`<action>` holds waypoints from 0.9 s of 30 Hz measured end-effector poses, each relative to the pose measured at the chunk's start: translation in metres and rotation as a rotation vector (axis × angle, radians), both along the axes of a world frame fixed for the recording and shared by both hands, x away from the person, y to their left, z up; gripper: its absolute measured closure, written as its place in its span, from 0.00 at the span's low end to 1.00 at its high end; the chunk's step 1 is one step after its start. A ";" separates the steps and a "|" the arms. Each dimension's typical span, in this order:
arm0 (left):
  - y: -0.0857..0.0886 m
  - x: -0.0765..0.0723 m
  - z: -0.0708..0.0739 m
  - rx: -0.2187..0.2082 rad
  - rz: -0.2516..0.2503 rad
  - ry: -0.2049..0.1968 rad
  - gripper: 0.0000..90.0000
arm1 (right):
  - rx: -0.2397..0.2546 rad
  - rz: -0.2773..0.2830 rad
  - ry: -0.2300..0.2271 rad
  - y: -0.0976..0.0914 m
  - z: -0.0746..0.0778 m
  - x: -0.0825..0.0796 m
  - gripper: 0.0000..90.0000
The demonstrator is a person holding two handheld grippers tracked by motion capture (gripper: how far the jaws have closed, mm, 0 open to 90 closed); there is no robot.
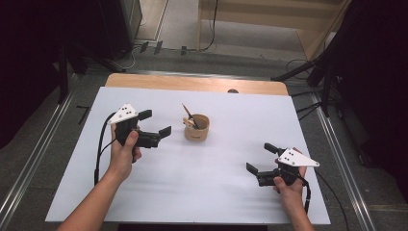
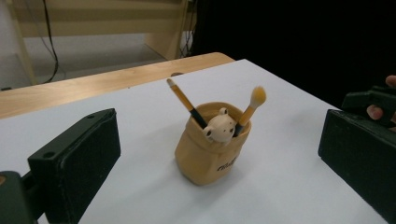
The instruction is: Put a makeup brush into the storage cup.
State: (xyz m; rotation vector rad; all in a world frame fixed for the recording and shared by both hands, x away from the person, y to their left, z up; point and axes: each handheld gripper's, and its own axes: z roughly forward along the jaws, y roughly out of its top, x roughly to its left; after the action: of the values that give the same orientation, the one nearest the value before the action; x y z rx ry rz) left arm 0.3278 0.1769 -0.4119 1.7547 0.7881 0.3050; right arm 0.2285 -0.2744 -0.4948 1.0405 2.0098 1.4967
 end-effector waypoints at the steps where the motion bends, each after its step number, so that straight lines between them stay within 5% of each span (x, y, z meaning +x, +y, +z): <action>1: 0.003 -0.001 -0.001 -0.004 0.004 0.002 0.00 | 0.000 -0.001 0.000 0.000 0.000 0.000 0.00; 27: 0.067 -0.043 -0.029 0.010 0.104 -0.035 0.00 | -0.018 -0.033 0.025 0.000 -0.007 0.000 0.00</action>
State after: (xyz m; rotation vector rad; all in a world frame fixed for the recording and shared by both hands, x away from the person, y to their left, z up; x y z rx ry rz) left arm 0.2844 0.2435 -0.4412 1.7160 0.8555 0.4087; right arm 0.2283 -0.2747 -0.5013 1.0845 2.0096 1.4527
